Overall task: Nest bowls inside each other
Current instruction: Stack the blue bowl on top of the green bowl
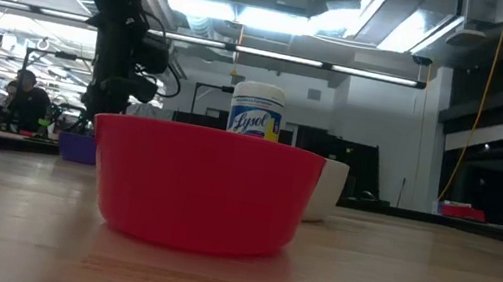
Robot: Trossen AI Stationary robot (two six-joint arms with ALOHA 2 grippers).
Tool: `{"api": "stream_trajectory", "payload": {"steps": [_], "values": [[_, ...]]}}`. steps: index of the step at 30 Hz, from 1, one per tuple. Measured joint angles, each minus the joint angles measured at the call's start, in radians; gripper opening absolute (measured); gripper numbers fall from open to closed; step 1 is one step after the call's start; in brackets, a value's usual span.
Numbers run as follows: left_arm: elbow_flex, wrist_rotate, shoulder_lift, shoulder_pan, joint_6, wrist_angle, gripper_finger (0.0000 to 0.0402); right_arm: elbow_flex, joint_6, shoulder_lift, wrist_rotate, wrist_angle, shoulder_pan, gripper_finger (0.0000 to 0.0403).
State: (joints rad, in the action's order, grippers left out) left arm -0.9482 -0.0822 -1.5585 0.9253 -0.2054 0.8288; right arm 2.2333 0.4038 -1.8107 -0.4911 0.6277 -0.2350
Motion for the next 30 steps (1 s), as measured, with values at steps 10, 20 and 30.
{"api": "stream_trajectory", "payload": {"steps": [10,20,30], "values": [[0.021,0.007,0.003,0.000,-0.021,-0.002,0.0007,0.000,-0.001,0.000,-0.022,-0.008,0.000,0.0187],[0.038,0.014,0.025,-0.013,-0.010,0.008,0.0002,0.000,-0.001,0.000,-0.034,-0.016,0.000,0.0166],[-0.158,0.045,0.124,-0.047,0.009,0.156,0.0001,0.000,-0.019,0.006,-0.052,-0.089,0.000,0.0151]]}}
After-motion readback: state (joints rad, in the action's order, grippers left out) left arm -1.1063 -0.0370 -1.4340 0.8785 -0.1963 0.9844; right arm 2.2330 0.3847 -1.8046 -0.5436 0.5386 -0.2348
